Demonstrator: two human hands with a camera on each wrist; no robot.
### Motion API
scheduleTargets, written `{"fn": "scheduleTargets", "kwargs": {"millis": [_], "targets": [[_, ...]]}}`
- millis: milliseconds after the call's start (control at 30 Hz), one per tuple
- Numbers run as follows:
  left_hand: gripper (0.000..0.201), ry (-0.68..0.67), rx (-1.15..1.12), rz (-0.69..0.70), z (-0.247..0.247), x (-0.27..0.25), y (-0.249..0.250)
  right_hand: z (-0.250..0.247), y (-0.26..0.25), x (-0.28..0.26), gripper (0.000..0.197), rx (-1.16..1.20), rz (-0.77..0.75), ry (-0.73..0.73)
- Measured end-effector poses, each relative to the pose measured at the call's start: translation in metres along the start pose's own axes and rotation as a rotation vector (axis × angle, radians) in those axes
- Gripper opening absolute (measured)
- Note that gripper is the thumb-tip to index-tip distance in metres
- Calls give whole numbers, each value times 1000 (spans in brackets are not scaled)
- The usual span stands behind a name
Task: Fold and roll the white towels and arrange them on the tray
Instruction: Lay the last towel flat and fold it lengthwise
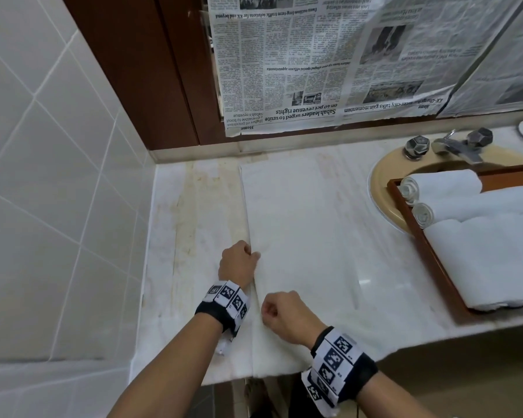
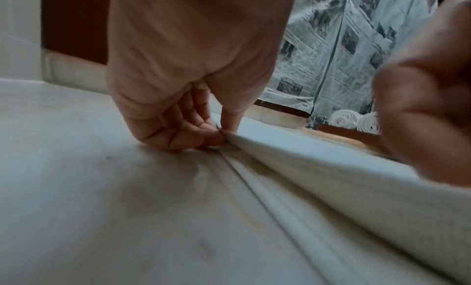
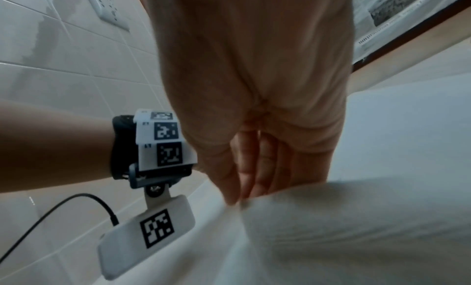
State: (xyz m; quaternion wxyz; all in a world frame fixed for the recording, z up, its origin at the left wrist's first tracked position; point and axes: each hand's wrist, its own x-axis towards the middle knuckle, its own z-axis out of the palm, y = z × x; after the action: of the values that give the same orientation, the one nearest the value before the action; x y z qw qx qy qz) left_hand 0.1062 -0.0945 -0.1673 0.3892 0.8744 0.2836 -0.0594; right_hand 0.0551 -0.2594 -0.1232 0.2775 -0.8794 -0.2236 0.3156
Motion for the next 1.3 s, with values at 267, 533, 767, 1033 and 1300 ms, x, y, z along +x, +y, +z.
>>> {"fn": "scheduleTargets", "kwargs": {"millis": [267, 533, 767, 1033, 1300], "targets": [[28, 186, 231, 218, 6, 12, 3, -57, 56, 44, 36, -22, -215, 312], [54, -64, 505, 263, 44, 47, 33, -72, 68, 131, 76, -506, -96, 84], [51, -16, 507, 139, 24, 47, 6, -110, 128, 121, 59, -525, 38, 110], [54, 7, 407, 191, 36, 38, 42, -108, 96, 117, 68, -447, -37, 201], [56, -24, 462, 99, 41, 36, 25, -103, 118, 122, 60, -514, -5, 99]]}}
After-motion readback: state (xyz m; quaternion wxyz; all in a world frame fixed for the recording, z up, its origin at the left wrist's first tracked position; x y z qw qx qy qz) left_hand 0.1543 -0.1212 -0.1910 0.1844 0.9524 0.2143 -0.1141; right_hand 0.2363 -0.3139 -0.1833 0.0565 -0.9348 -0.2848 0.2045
